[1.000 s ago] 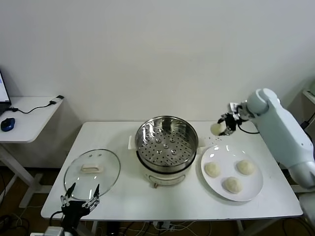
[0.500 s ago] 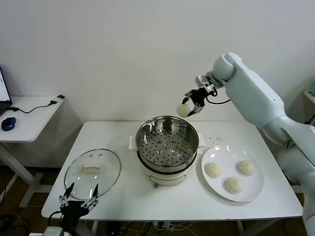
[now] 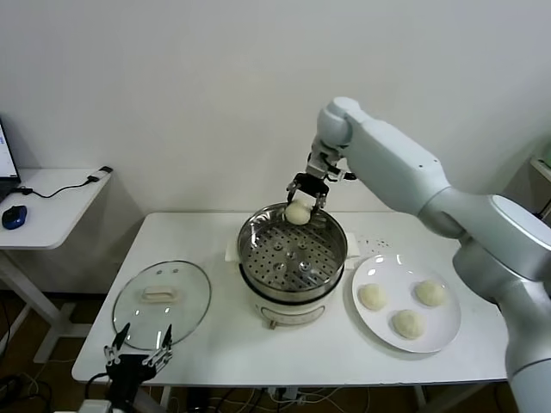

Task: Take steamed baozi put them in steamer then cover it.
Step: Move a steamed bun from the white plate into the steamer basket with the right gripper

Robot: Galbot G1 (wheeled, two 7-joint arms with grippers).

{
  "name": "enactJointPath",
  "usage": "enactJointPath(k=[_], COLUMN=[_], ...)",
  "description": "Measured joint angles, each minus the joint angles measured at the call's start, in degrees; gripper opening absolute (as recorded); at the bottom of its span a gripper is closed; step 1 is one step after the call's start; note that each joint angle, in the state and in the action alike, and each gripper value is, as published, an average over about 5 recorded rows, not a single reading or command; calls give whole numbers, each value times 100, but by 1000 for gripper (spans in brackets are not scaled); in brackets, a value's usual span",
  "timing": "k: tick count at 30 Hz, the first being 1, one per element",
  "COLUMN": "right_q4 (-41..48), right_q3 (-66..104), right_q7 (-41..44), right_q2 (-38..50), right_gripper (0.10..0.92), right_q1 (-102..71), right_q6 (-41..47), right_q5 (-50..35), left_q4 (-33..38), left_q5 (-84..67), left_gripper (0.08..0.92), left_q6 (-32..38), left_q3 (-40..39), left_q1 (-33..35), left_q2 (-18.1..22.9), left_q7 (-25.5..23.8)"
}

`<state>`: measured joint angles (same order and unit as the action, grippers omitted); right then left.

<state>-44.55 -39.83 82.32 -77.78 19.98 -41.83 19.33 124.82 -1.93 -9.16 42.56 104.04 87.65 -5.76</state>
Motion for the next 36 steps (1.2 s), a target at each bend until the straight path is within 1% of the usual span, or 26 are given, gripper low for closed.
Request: enactJointPath(k=[12, 23, 33, 36], right_q4=[158, 378, 519, 517], right_q3=[319, 725, 867, 868], right_q7=[-286, -805, -1192, -1243], right_q2=[-264, -399, -504, -493], right_gripper=[636, 636, 638, 683], right_q1=[-353, -787, -942, -954], right_q6=[-522, -538, -537, -537], right_q5=[784, 1744, 2131, 2160], left_q4=[-2, -91, -137, -146], left_q5=[-21, -51, -59, -60], left_gripper=[823, 823, 823, 823], left_q6=[4, 13, 15, 17], left_q3=[11, -37, -66, -73], left_q1=[-35, -81, -109, -108], left_q2=[6, 3, -2, 0], left_q7=[33, 66, 65, 65])
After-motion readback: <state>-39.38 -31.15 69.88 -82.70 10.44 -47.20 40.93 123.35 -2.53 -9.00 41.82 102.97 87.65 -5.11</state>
